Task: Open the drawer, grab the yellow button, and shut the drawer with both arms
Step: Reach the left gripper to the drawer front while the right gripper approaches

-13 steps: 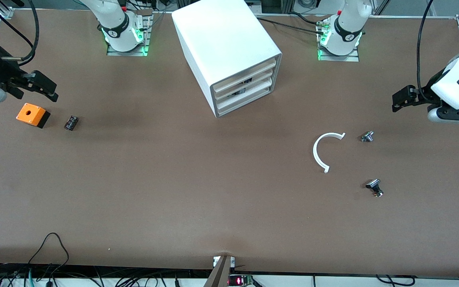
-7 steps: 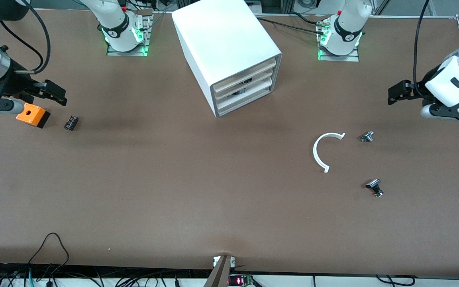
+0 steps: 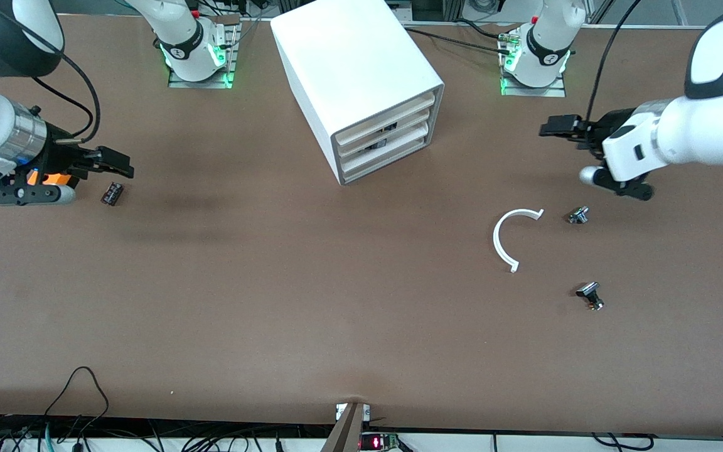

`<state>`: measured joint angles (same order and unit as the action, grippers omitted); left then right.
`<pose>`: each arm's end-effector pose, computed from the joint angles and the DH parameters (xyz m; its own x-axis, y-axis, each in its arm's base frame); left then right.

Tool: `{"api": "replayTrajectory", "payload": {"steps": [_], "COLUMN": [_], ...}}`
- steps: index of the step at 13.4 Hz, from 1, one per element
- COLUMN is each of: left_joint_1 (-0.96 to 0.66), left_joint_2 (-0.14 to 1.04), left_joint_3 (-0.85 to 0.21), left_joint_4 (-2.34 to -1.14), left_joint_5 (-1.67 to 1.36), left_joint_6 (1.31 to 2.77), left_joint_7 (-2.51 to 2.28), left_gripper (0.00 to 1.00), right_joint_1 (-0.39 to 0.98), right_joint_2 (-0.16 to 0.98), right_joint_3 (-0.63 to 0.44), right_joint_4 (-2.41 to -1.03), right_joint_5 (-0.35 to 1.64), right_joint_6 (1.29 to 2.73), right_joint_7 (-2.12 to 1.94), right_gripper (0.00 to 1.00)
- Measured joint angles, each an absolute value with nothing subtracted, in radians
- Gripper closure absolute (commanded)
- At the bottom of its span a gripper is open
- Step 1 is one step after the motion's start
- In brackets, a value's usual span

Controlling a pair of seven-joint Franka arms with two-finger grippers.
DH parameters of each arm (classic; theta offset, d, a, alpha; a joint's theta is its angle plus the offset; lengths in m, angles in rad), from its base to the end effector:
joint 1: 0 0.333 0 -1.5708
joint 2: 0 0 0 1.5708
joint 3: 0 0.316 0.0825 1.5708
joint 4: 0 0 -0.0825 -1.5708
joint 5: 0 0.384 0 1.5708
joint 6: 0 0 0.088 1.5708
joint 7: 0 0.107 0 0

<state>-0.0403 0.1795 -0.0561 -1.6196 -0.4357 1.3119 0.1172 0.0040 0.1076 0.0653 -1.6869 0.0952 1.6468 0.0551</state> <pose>0.5531 -0.1047 0.4990 0.8694 -0.3015 -0.3913 -0.0934 -0.8782 0.4691 0.5781 0.0482 0.5154 0.9883 0.0071 -0.1526 -0.0069 -0.9958 -0.0914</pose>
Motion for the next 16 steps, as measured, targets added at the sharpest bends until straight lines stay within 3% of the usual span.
{"api": "replayTrajectory", "payload": {"steps": [4, 7, 12, 16], "left_joint_1": [-0.038, -0.042, -0.056, -0.06], "left_joint_2": [0.298, 0.318, 0.318, 0.318], "left_joint_3": [-0.055, -0.072, -0.166, -0.223], "left_joint_4": [-1.72, -1.838, -2.042, -2.108], "left_joint_5": [-0.748, -0.918, -1.068, -1.108], "left_joint_6": [1.318, 1.375, 1.536, 1.546], "left_joint_7": [0.412, 0.55, 0.814, 0.852], "left_gripper": [0.1, 0.16, 0.43, 0.41], "right_joint_1": [0.021, 0.059, 0.114, 0.173], "right_joint_2": [0.144, 0.159, 0.168, 0.167], "right_joint_3": [0.073, 0.076, 0.078, 0.078], "right_joint_4": [-1.687, -1.687, -1.685, -1.674], "right_joint_5": [0.109, 0.11, 0.11, 0.11], "right_joint_6": [1.674, 1.707, 1.729, 1.73], "right_joint_7": [0.081, 0.133, 0.247, 0.377], "right_gripper": [0.0, 0.0, 0.0, 0.0]}}
